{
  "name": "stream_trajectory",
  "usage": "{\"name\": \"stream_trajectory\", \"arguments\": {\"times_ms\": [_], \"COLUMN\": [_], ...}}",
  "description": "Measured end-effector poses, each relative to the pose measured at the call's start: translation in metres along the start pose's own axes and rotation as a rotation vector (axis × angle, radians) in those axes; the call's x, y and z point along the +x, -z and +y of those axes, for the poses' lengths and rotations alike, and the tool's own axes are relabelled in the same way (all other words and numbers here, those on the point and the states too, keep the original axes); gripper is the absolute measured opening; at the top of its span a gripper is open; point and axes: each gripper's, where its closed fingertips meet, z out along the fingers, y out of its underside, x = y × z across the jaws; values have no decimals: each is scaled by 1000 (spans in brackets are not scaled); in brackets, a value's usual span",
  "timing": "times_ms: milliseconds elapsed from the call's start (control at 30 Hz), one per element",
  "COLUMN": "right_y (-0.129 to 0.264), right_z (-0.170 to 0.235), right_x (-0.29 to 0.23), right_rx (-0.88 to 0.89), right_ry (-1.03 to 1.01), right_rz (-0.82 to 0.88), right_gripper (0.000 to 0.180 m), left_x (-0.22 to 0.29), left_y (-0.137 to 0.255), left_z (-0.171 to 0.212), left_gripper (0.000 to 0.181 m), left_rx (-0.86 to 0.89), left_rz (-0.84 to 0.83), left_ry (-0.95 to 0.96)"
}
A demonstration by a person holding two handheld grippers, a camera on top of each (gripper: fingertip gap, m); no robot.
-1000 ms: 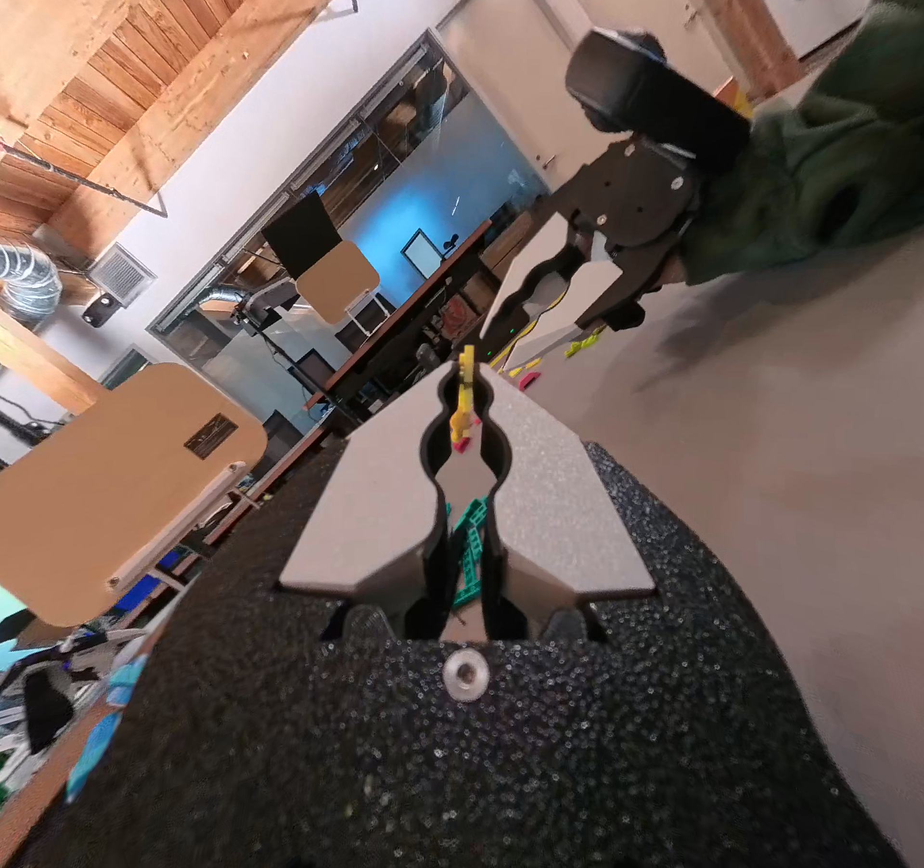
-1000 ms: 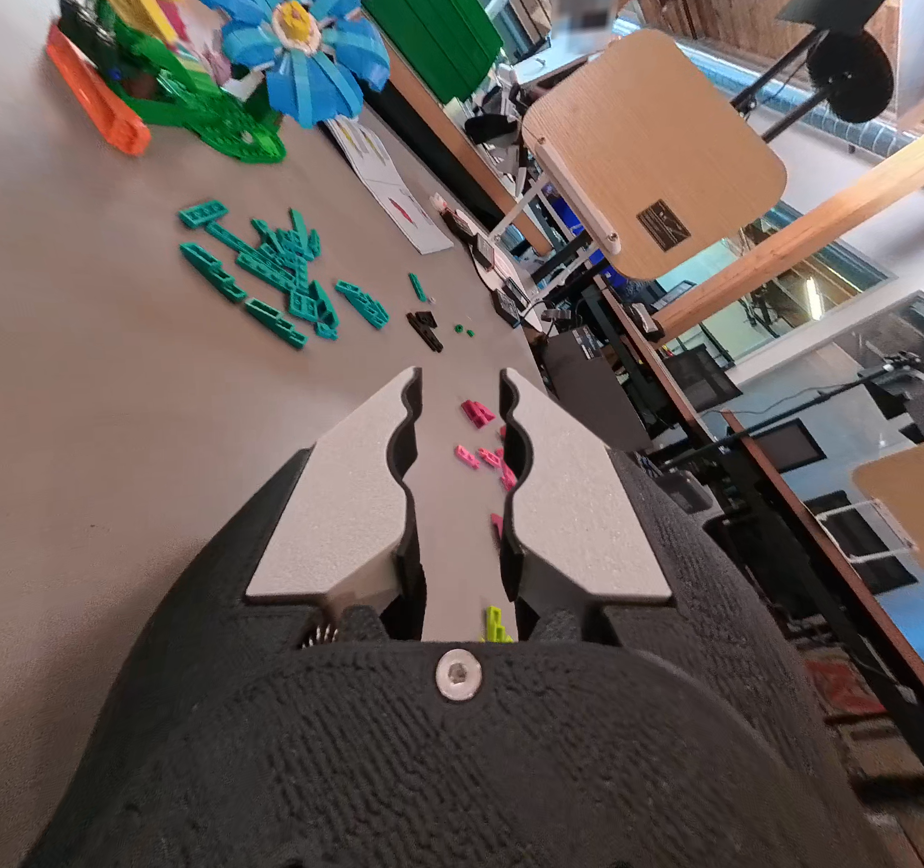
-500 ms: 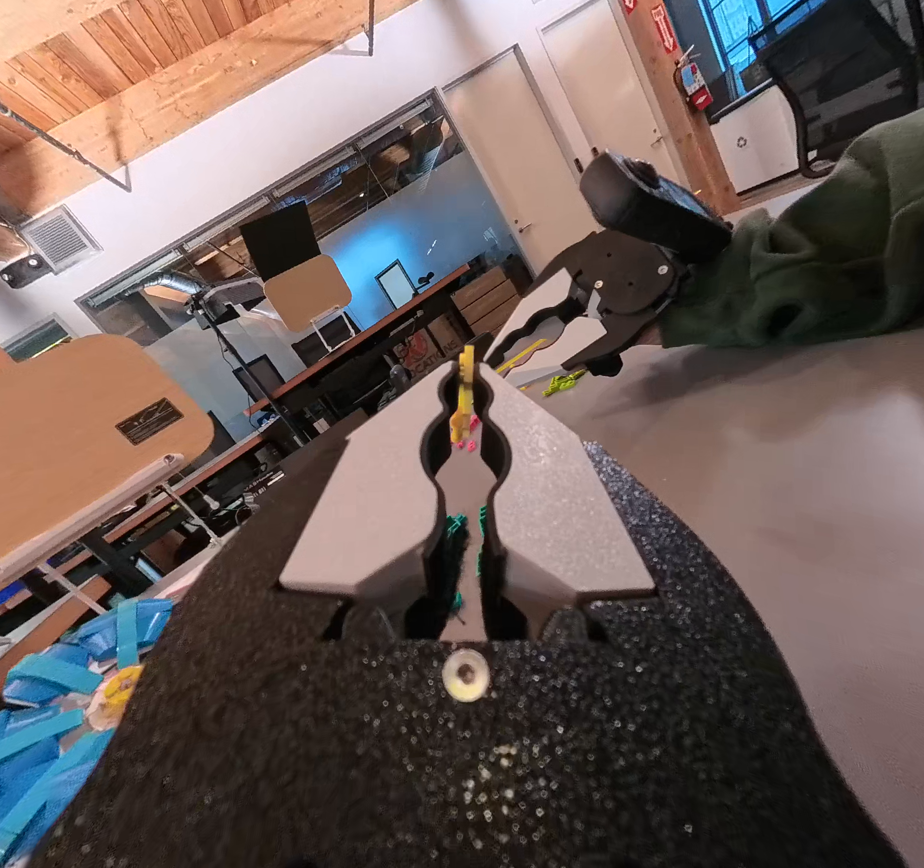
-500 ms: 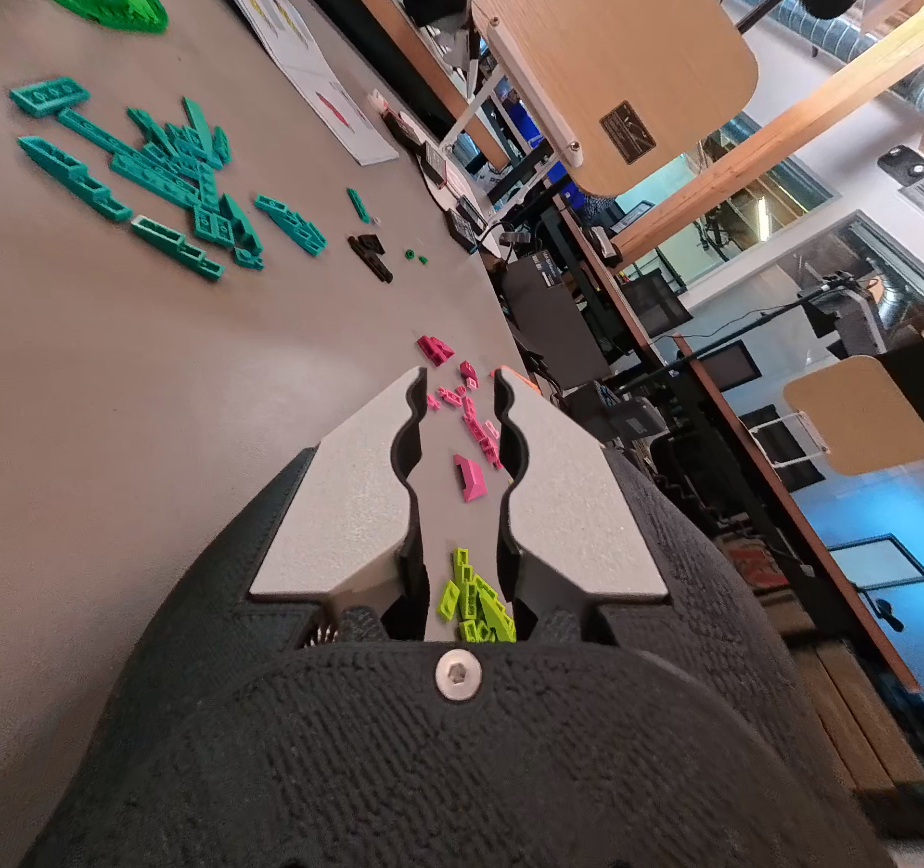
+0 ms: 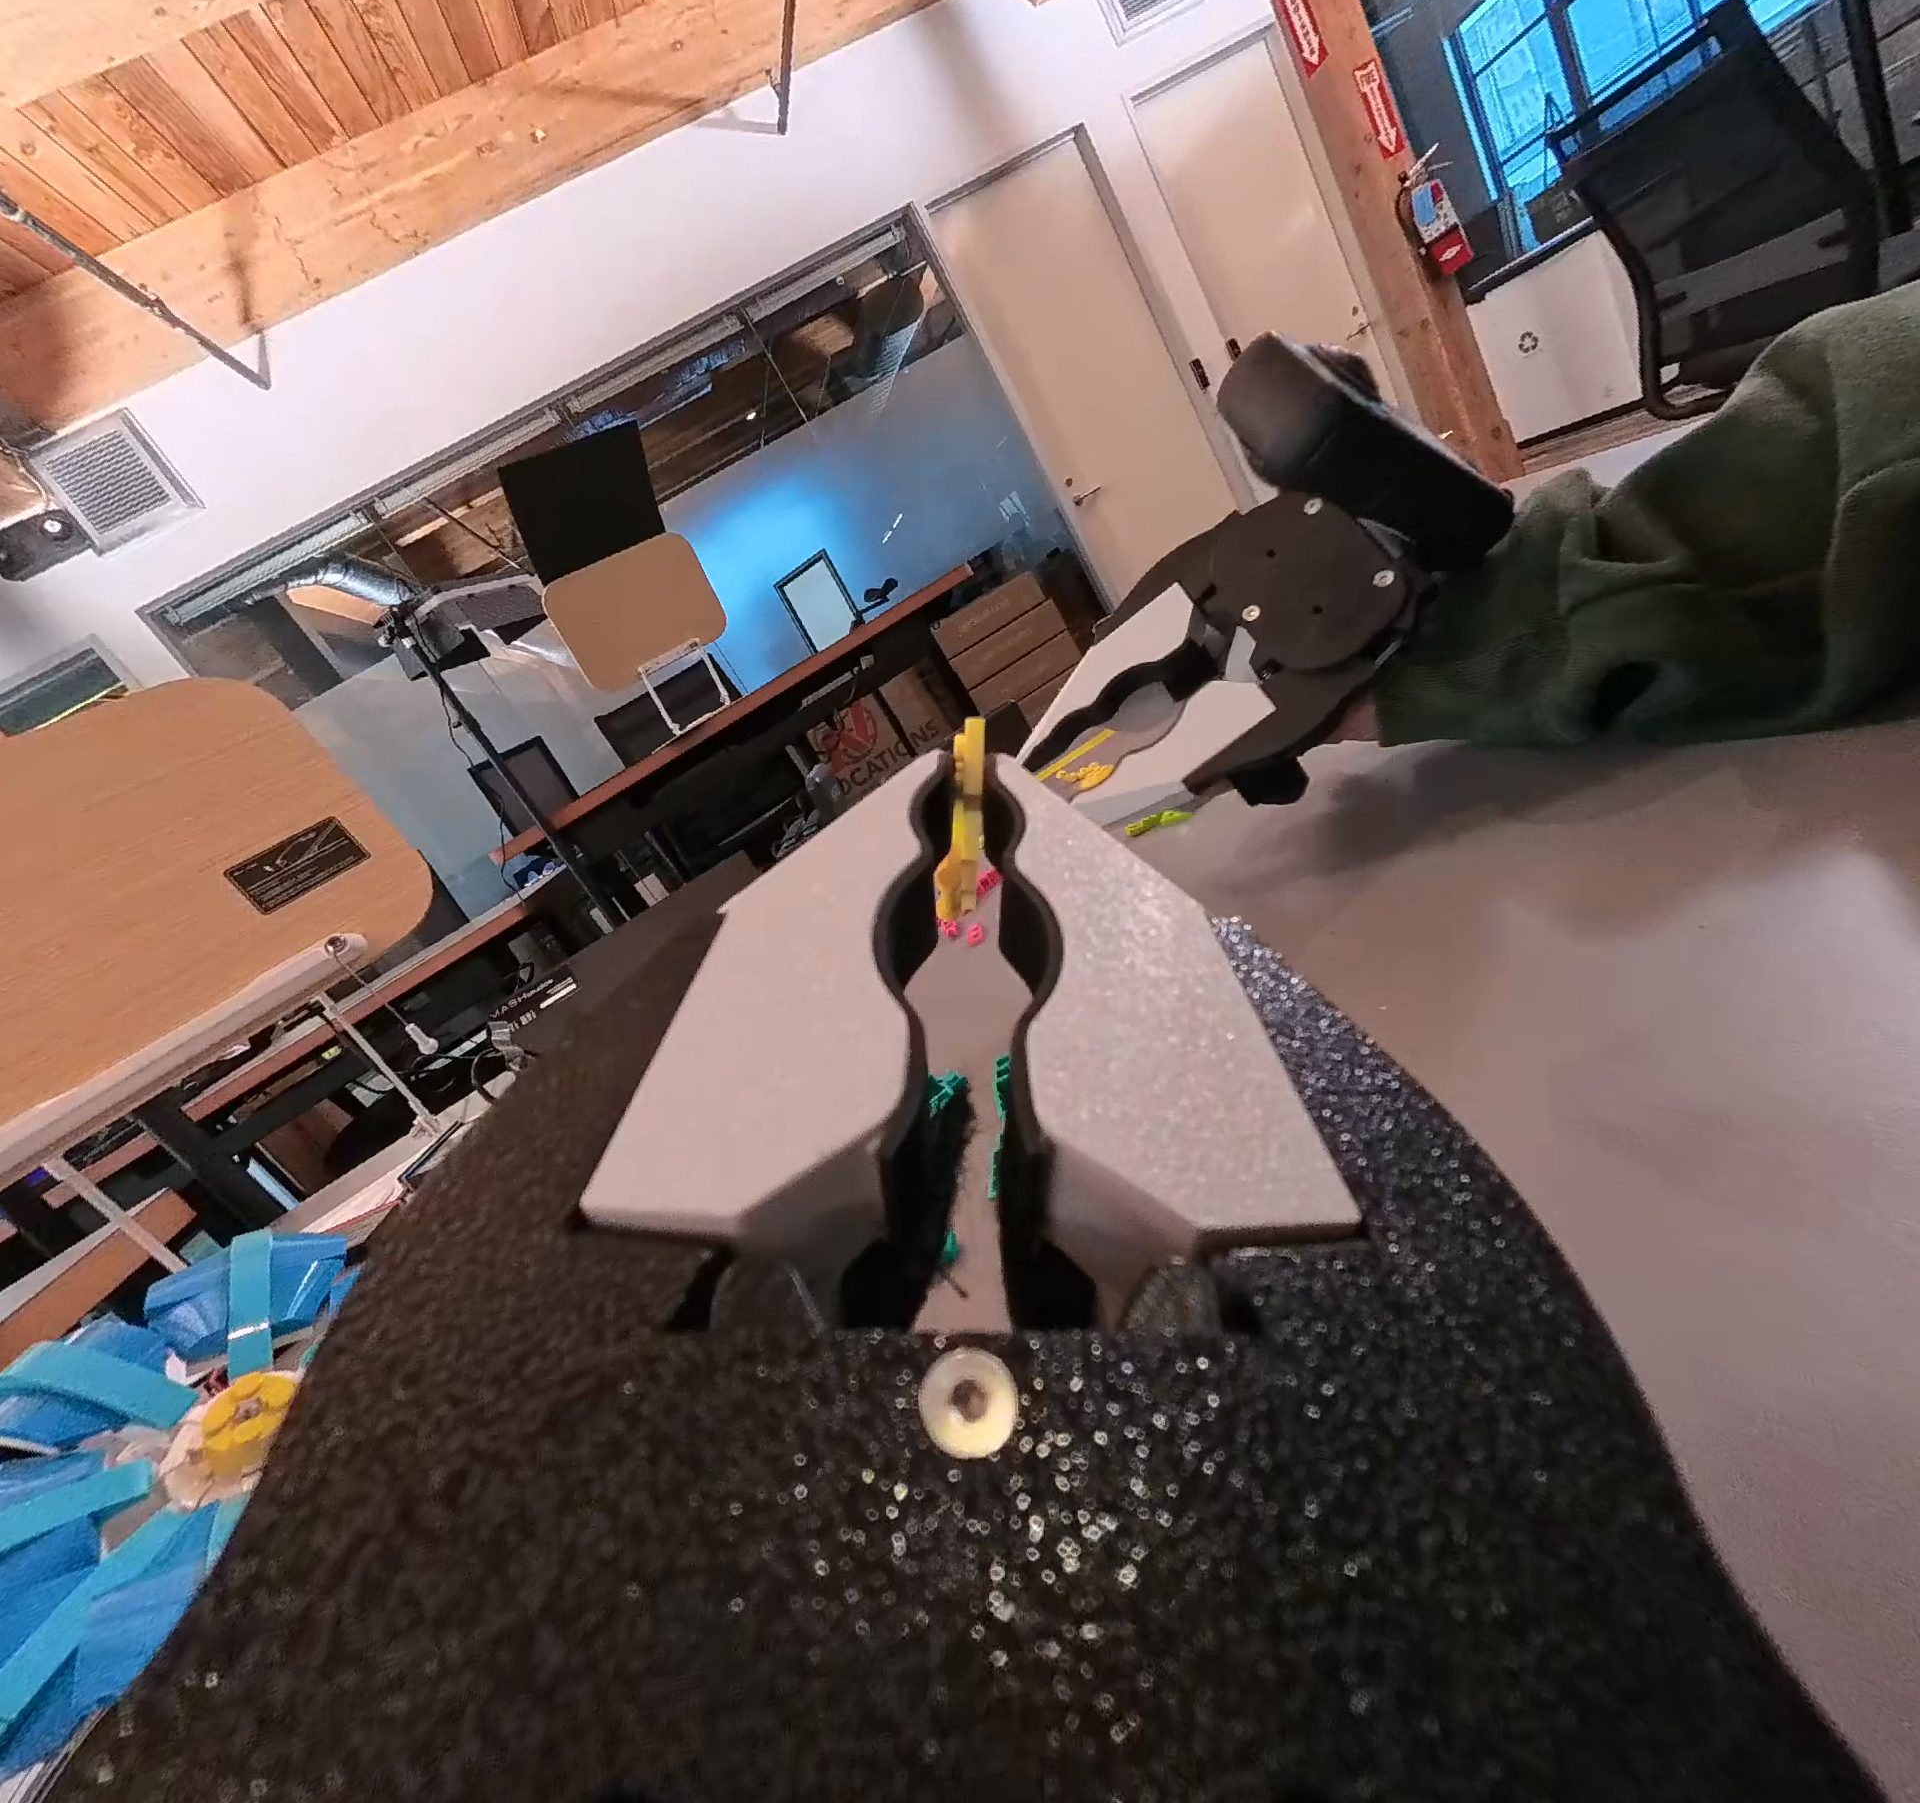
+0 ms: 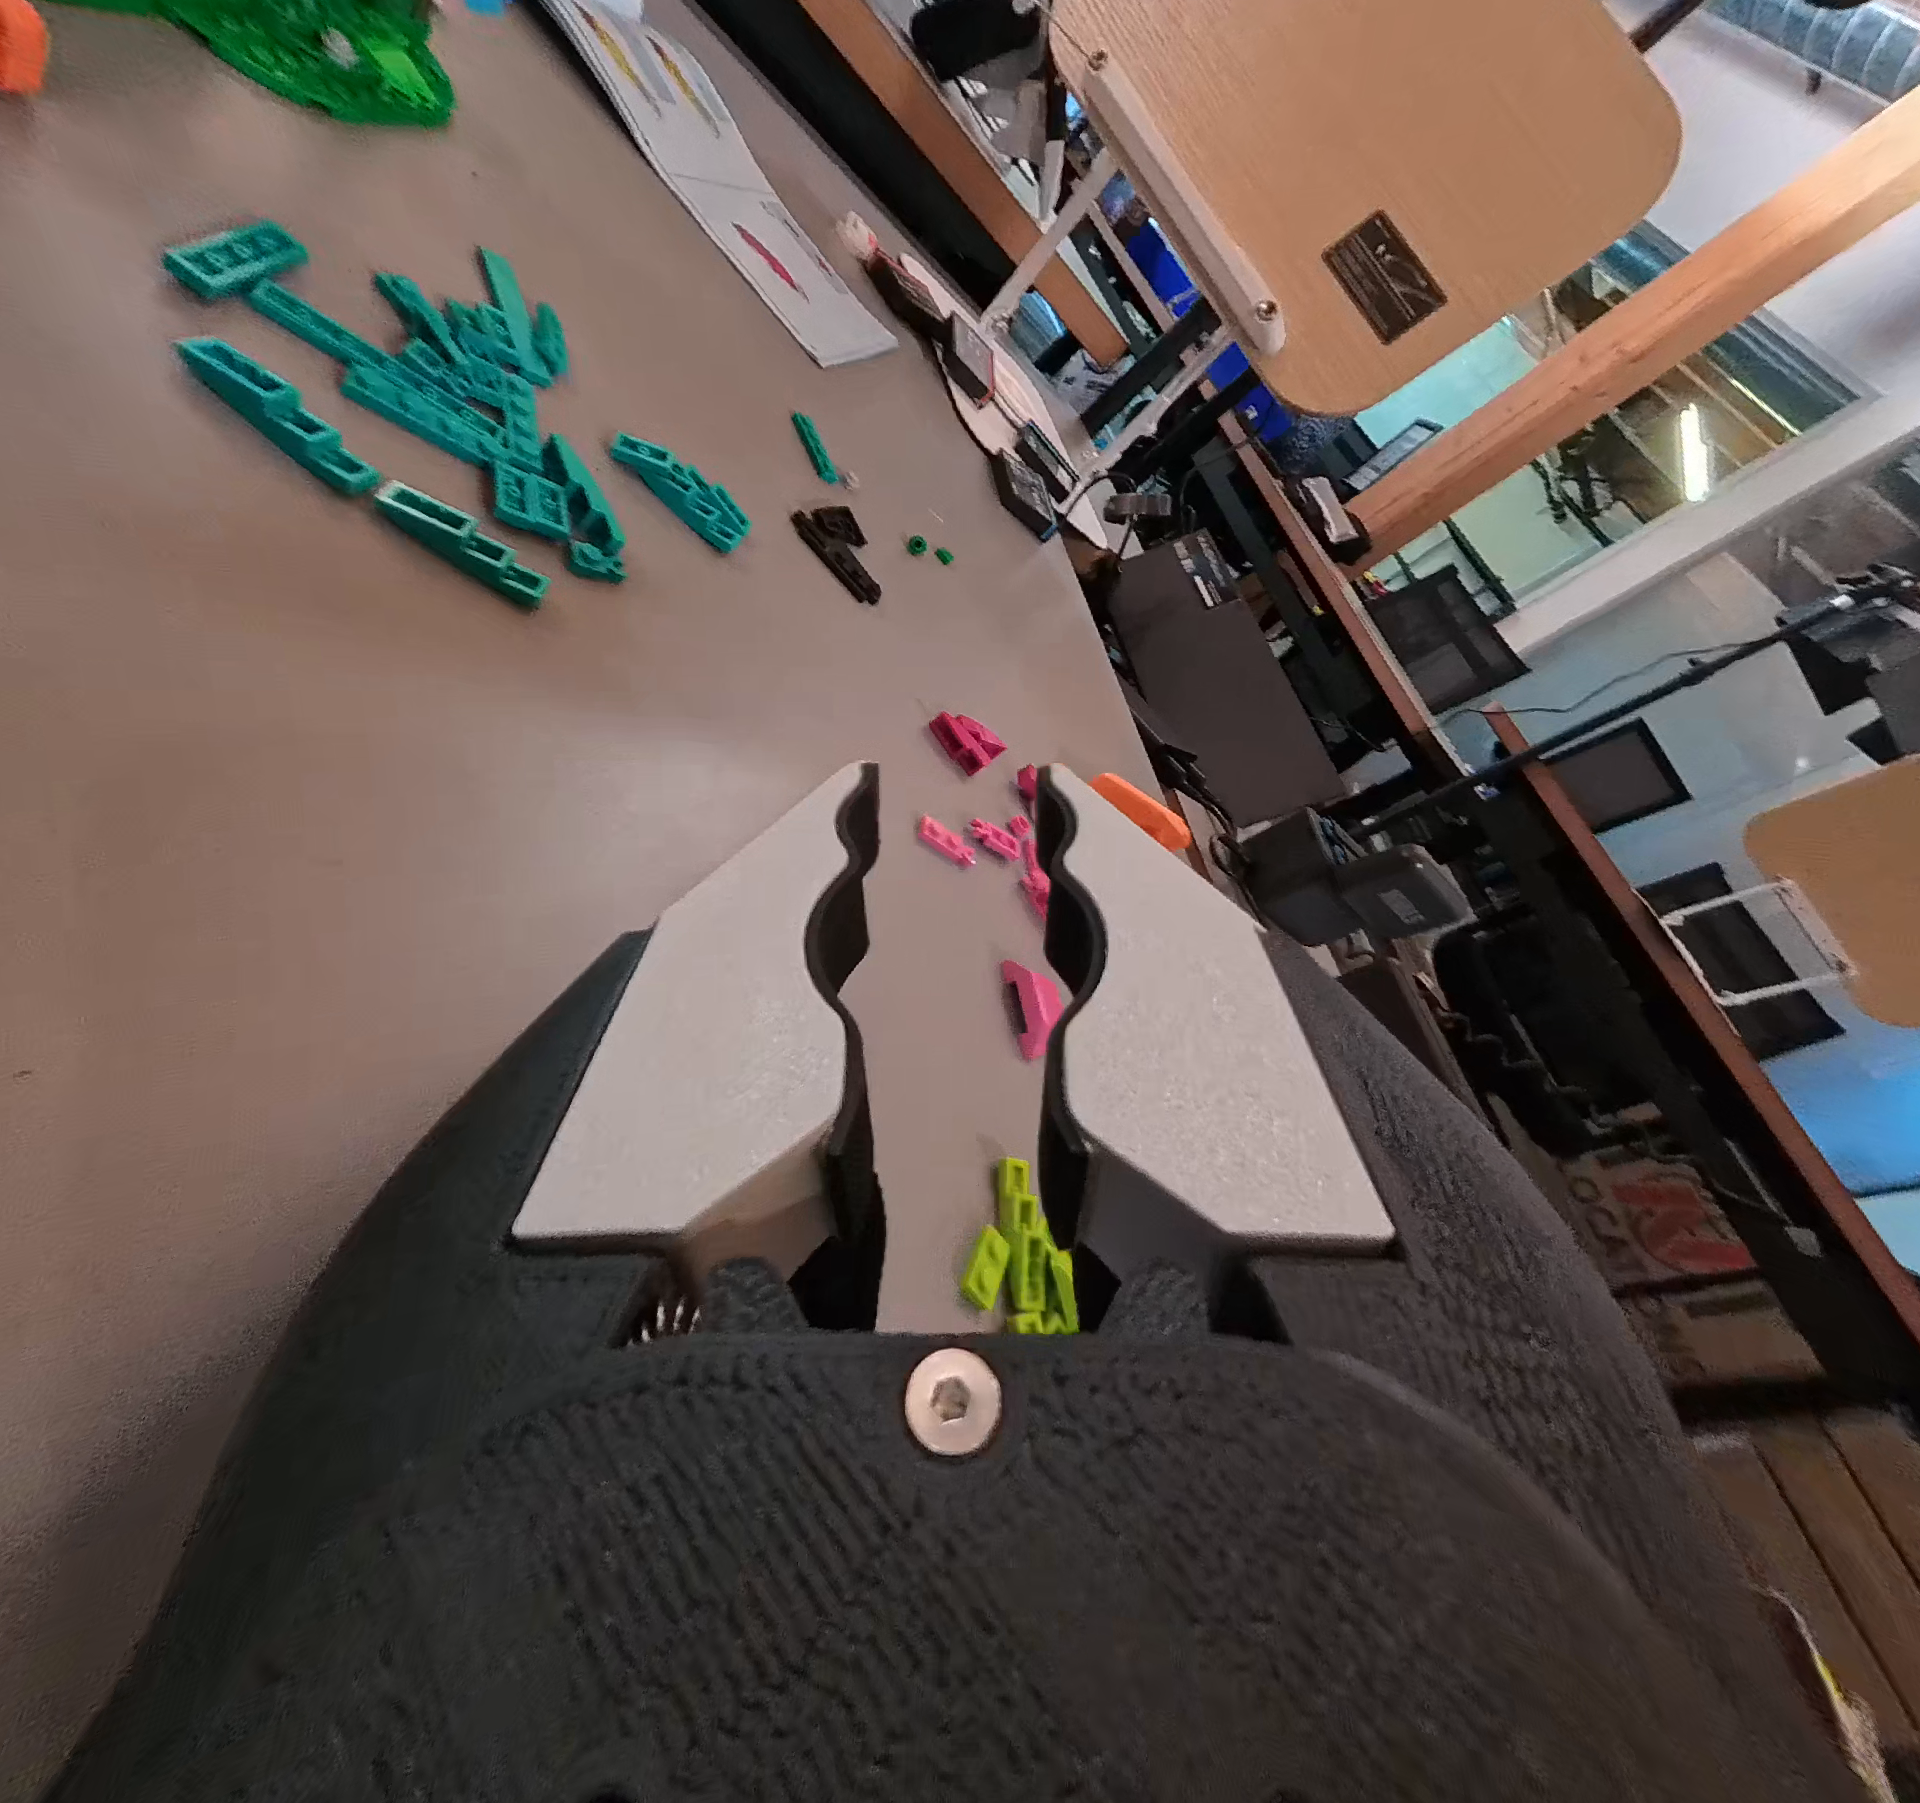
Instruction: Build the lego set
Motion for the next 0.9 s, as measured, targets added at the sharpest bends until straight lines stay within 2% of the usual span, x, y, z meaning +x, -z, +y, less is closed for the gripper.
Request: {"name": "stream_trajectory", "arguments": {"times_ms": [33, 900], "right_y": [0, -4], "right_z": [-2, 2], "right_x": [-3, -17], "right_rx": [11, -22], "right_ry": [-3, 19], "right_rz": [-17, -78], "right_gripper": [30, 29], "left_x": [0, 1], "left_y": [0, 1], "left_z": [-1, -1], "left_gripper": [2, 2], "left_rx": [4, 9], "left_rz": [2, 9], "left_ry": [-2, 15]}}
